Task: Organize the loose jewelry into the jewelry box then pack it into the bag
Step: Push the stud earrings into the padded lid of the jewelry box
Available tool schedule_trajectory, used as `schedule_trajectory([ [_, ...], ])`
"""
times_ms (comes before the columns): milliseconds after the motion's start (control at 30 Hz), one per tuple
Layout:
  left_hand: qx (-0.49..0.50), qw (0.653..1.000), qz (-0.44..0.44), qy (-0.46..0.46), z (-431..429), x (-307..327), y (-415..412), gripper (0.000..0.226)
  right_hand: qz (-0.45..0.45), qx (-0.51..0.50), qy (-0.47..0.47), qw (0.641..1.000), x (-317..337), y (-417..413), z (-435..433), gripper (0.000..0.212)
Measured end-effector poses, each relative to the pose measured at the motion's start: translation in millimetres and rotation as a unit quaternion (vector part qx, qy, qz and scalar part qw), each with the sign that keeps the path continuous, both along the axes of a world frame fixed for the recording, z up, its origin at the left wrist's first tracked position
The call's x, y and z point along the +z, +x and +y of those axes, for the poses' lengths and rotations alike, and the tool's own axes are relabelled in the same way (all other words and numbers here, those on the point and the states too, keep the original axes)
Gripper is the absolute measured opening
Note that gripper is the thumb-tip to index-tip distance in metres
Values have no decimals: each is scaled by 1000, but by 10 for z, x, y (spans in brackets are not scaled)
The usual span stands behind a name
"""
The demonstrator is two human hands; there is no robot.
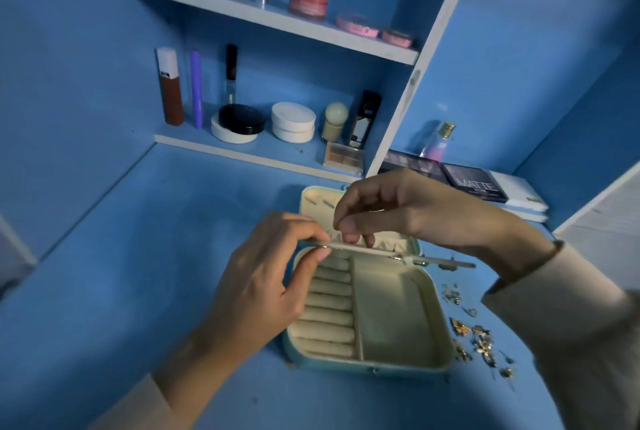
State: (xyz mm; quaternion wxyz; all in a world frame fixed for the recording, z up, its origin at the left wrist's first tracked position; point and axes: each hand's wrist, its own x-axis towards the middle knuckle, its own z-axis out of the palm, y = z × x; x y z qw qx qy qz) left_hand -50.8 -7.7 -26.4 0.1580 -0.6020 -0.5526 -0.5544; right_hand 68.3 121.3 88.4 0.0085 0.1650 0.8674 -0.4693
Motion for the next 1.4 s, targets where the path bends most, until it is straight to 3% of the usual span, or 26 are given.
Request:
schedule_trajectory([
  [567,-7,1000,4,0,-6,18,-7,9,-23,34,51,998,-9,-65,-17,6],
  [1000,-9,1000,5,5,-2,10,-11,8,18,15,0,1000,-29,-35,6,7],
  [1167,4,1000,6,6,5,23,-22,8,79,-84,19,993,-13,177,141,10],
  [1400,20,1000,-4,7,36,55,4,9,65,-315,130,938,-385,897,595,17],
])
